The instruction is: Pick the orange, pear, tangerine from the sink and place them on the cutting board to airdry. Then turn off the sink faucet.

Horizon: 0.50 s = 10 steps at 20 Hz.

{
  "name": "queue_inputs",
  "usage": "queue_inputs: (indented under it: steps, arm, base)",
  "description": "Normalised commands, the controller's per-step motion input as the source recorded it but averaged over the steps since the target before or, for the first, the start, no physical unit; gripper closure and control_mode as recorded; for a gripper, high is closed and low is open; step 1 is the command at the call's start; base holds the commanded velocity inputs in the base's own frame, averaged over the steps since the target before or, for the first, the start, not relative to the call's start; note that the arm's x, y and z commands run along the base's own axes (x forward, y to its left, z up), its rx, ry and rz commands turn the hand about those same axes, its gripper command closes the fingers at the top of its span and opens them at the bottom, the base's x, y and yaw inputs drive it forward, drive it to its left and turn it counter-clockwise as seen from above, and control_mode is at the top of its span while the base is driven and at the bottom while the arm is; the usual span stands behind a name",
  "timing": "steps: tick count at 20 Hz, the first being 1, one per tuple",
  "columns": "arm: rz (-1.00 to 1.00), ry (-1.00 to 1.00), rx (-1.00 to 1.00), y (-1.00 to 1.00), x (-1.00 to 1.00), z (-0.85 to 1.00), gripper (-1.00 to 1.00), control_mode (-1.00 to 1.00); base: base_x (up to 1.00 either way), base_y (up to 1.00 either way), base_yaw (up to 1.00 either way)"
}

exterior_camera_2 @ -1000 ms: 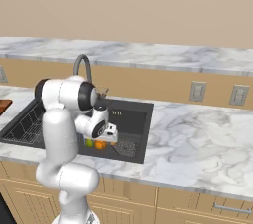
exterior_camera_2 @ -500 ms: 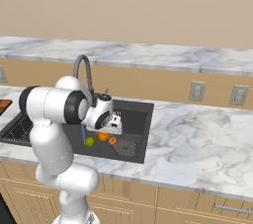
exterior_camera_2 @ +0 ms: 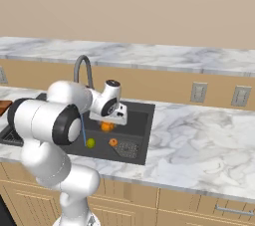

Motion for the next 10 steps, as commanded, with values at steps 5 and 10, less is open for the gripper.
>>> queue_inputs:
  steps: [5,10]
  arm:
    - [0.04,0.05,0.08,-0.04,0.0,0.77,1.0,-1.0]
    - [0.09,0.06,0.01,0.0,-0.25,0.54,1.0,-1.0]
  base:
    - [0.0,0.0,0.0]
    - [0.0,0.0,0.0]
